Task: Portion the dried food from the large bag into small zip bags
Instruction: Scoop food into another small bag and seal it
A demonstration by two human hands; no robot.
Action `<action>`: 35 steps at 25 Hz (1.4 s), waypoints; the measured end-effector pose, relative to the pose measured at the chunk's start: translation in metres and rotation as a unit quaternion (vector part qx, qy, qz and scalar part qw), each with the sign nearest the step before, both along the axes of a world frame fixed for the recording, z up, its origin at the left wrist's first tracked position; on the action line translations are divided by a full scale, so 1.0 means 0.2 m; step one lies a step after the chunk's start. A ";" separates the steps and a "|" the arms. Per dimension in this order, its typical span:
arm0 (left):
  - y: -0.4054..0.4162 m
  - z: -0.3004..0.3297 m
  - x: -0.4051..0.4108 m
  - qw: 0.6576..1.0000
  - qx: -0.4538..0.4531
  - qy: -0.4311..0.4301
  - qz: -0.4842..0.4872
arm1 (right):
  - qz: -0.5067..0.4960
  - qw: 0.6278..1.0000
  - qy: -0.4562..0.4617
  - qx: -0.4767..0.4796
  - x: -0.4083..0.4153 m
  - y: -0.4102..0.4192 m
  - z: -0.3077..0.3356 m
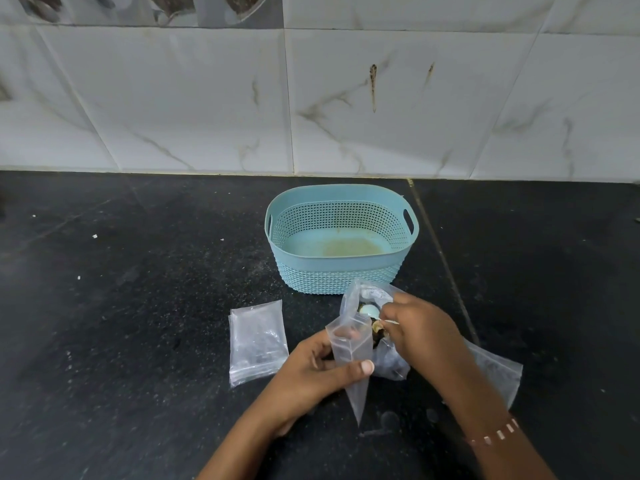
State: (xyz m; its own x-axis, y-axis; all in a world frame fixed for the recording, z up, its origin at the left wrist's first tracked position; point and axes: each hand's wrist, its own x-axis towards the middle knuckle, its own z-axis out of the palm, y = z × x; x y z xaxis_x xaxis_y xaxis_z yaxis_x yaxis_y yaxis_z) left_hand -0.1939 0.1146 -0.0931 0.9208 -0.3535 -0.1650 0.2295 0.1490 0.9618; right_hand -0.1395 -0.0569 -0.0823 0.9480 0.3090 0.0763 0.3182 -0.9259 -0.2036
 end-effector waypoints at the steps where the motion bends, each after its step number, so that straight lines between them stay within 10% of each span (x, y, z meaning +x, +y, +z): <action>1: 0.00 0.00 0.00 1.000 -0.001 0.002 0.002 | 0.001 1.000 0.010 0.014 0.00 -0.02 0.01; 18: 0.01 -0.04 0.06 1.000 0.015 0.002 0.011 | -0.078 0.997 -0.017 0.024 -0.05 0.04 0.00; 35: -0.03 -0.10 0.13 0.998 -0.030 -0.056 0.030 | -0.238 0.909 0.151 0.308 -0.04 -0.05 -0.06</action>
